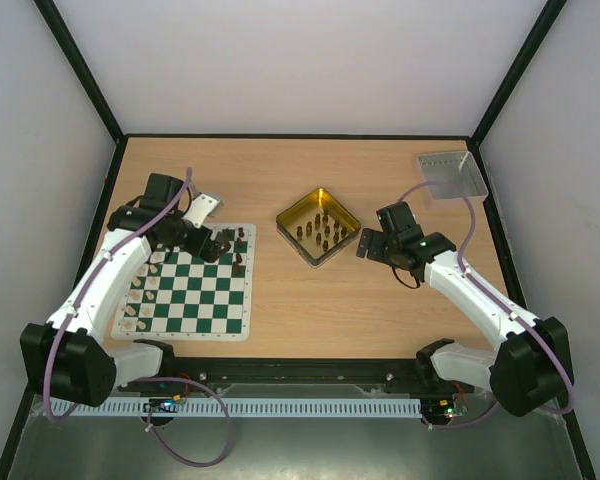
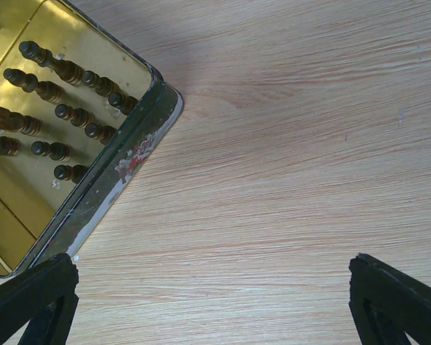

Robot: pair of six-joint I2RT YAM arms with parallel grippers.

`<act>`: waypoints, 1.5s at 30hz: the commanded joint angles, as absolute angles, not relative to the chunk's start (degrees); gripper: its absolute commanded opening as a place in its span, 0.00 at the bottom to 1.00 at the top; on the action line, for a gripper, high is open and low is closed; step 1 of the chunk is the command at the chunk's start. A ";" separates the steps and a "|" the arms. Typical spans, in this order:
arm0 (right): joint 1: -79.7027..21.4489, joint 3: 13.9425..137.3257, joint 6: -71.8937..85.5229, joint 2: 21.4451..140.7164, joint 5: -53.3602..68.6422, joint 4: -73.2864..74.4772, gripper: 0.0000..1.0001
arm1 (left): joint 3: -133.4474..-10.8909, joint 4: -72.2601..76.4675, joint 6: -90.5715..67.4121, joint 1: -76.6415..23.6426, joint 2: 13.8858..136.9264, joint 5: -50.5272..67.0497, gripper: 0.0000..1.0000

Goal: Set up the chess pieces on the board
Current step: Move the storage box to the center of the board.

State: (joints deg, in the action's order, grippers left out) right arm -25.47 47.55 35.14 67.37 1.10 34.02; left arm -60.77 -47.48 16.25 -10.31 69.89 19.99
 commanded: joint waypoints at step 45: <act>-50.17 106.96 32.15 112.03 -2.70 63.30 0.61 | -68.67 -58.90 24.29 4.68 76.04 18.02 0.78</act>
State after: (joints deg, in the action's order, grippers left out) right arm -50.50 105.30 32.93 109.75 -1.93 58.74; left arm -66.87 -54.94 21.39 5.06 77.14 16.25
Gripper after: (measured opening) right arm 0.602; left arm 0.786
